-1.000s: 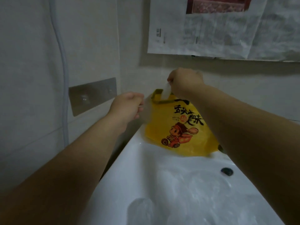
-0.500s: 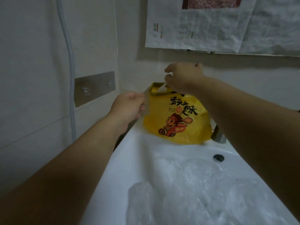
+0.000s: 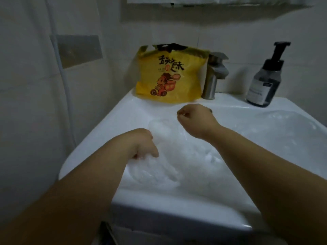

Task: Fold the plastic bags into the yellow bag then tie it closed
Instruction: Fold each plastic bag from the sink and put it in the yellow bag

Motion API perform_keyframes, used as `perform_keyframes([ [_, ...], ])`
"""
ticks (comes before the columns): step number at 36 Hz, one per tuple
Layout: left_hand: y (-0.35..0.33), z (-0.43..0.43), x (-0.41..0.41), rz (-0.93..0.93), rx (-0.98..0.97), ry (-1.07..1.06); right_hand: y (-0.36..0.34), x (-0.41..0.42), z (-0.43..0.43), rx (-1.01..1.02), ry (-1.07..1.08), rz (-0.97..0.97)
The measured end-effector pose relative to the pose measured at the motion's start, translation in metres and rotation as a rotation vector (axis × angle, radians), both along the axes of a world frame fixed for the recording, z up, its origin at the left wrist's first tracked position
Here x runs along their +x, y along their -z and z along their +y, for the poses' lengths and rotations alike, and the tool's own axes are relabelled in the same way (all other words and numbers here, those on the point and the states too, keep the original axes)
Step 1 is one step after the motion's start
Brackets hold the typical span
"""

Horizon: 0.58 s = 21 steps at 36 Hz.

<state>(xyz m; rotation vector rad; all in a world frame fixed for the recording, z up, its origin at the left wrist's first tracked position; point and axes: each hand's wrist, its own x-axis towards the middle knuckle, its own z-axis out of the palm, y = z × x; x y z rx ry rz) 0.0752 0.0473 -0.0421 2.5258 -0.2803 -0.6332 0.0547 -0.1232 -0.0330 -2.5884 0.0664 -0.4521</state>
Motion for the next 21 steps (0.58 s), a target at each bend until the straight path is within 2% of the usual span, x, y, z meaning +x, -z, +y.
perform_keyframes([
  [3,0.002,-0.001,-0.004,-0.033,-0.089,-0.016,0.009,-0.01,0.0,0.047,-0.002,0.056],
  [6,-0.006,0.002,-0.005,-0.031,-0.25,-0.061,-0.007,-0.01,0.001,0.05,0.005,0.01],
  [12,-0.044,0.011,0.026,-0.344,-0.419,-0.193,-0.061,0.013,0.008,0.027,-0.021,-0.131],
  [18,-0.089,0.005,0.079,-0.538,-0.47,-0.24,-0.102,0.061,0.009,-0.004,-0.01,-0.178],
  [21,-0.109,-0.001,0.101,-0.603,-0.433,-0.226,-0.116,0.086,0.004,0.012,0.023,-0.186],
])
